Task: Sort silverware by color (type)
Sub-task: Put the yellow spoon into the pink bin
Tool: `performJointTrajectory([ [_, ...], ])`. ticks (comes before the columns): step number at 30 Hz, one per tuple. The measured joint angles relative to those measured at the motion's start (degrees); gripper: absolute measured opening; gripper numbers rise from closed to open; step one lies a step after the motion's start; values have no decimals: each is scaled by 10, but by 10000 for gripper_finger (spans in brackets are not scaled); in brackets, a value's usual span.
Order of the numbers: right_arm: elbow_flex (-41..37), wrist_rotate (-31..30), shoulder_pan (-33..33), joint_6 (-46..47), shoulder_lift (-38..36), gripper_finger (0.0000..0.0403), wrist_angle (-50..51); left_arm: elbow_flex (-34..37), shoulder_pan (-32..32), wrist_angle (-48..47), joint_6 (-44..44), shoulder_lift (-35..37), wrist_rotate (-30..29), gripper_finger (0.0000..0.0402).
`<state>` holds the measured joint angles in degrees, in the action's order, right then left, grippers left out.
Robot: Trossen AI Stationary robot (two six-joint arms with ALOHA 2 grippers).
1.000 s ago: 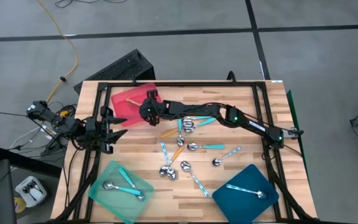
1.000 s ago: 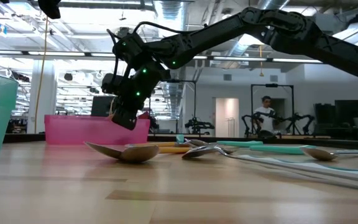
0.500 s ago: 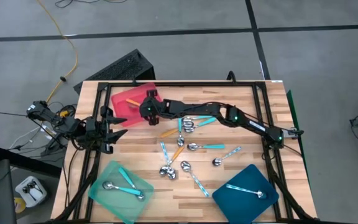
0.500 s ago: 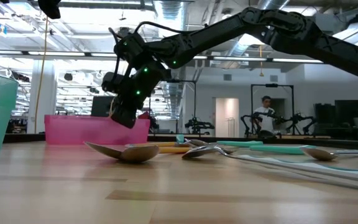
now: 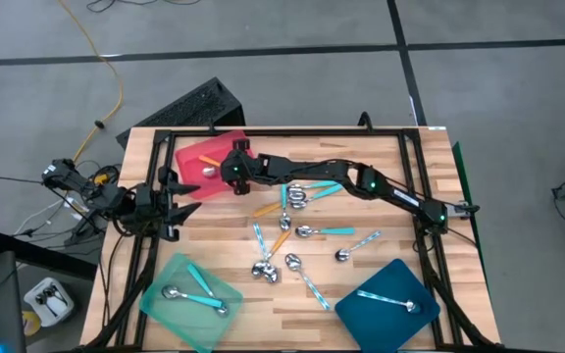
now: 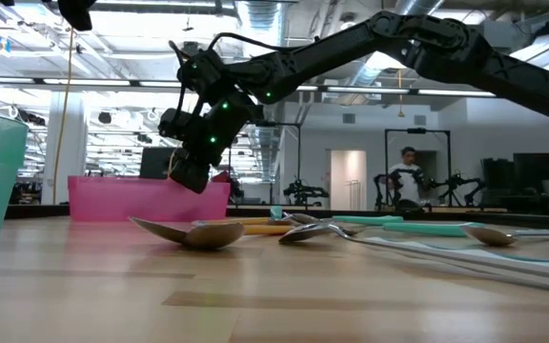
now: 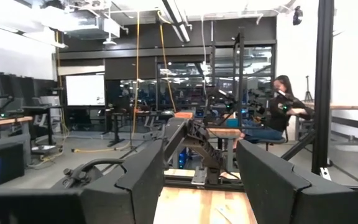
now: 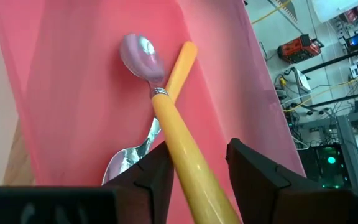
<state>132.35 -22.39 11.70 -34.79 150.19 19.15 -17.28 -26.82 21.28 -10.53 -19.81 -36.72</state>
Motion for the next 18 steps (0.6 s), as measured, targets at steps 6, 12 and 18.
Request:
performJointTrajectory([
  [6, 25, 9, 1, -1, 3, 172, 42, 0, 0, 0, 5, 0, -1, 190],
  [12, 25, 22, 8, -8, -1, 172, 53, 0, 0, 0, 7, 0, -1, 190],
  [18, 25, 30, 8, -16, -2, 172, 54, 0, 0, 0, 7, 0, -2, 190],
])
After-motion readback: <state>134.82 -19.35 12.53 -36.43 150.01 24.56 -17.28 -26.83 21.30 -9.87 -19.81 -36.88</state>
